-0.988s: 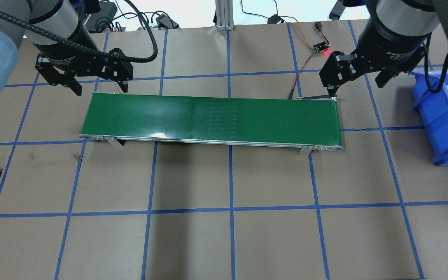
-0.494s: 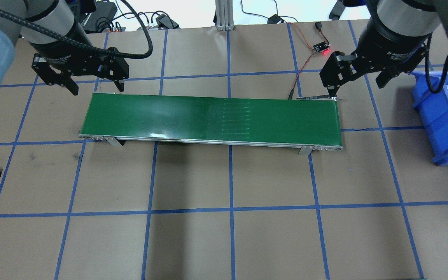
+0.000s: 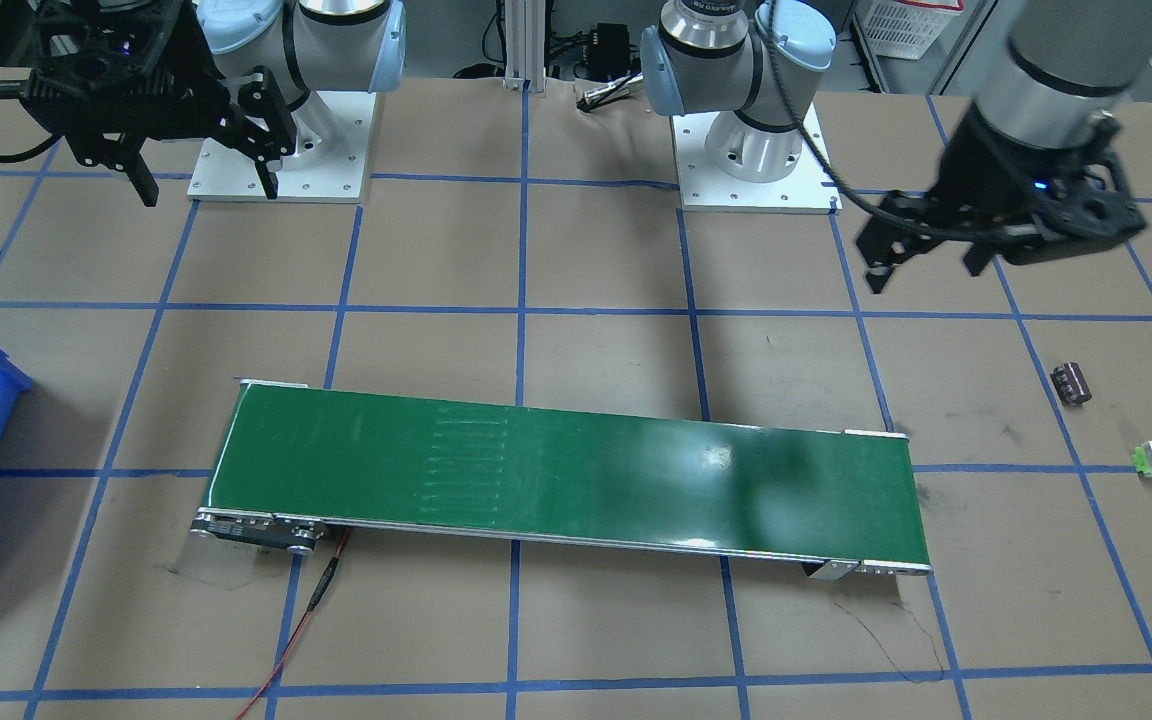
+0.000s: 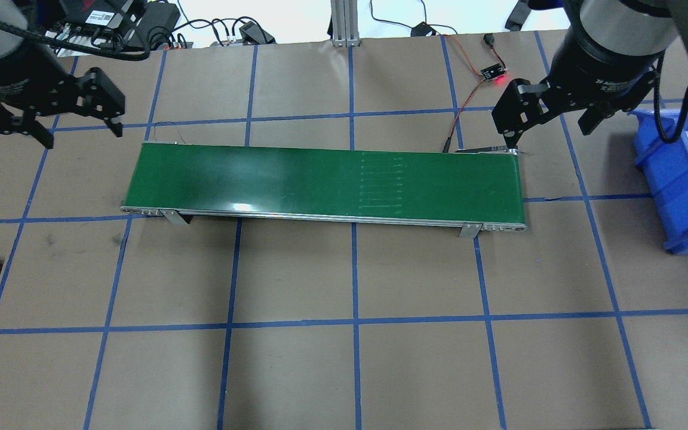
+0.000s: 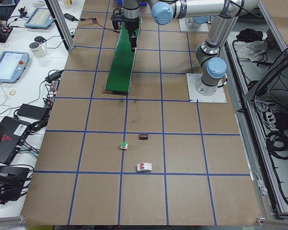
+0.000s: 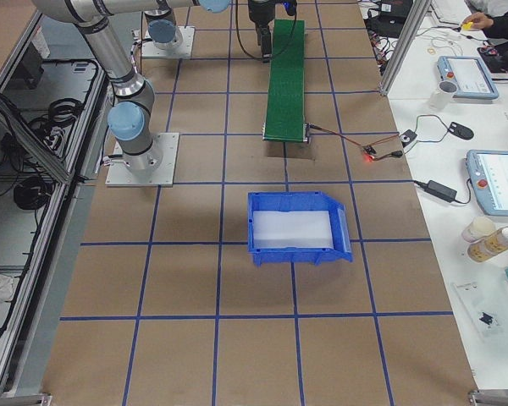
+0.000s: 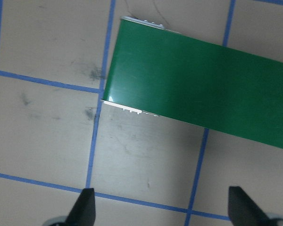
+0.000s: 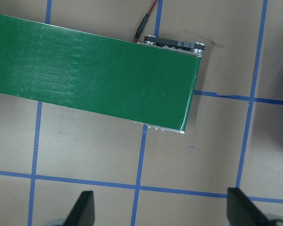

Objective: Move capacitor from left to right
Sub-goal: 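Move the left gripper outward toward the brown capacitor beside the table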

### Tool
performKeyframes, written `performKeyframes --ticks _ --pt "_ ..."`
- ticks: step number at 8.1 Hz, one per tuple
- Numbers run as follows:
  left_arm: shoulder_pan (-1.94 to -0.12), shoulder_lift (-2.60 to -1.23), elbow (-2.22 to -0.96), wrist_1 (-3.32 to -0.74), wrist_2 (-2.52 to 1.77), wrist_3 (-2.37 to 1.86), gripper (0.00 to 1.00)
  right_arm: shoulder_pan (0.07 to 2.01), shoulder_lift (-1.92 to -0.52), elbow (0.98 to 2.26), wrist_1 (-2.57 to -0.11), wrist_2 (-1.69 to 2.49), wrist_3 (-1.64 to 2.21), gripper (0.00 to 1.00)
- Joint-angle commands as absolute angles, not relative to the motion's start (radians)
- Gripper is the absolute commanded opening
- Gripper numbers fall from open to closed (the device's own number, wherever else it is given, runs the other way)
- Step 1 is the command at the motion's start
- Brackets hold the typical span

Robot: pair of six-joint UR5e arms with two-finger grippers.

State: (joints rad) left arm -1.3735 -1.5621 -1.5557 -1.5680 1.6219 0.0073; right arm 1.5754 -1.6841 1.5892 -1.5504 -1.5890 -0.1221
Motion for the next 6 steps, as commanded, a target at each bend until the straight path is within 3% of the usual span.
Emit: performKeyframes --ticks 1,6 --pt "-1.124 -1.604 -1.568 -1.569 1.679 0.263 1.00 1.575 -1.686 1.589 -1.551 -1.588 -0.121 1.00" --pt "-0.797 -1.814 -1.577 -1.324 1.721 0.719 1.00 1.577 -1.686 1.589 -1.549 -1.589 -0.123 1.00"
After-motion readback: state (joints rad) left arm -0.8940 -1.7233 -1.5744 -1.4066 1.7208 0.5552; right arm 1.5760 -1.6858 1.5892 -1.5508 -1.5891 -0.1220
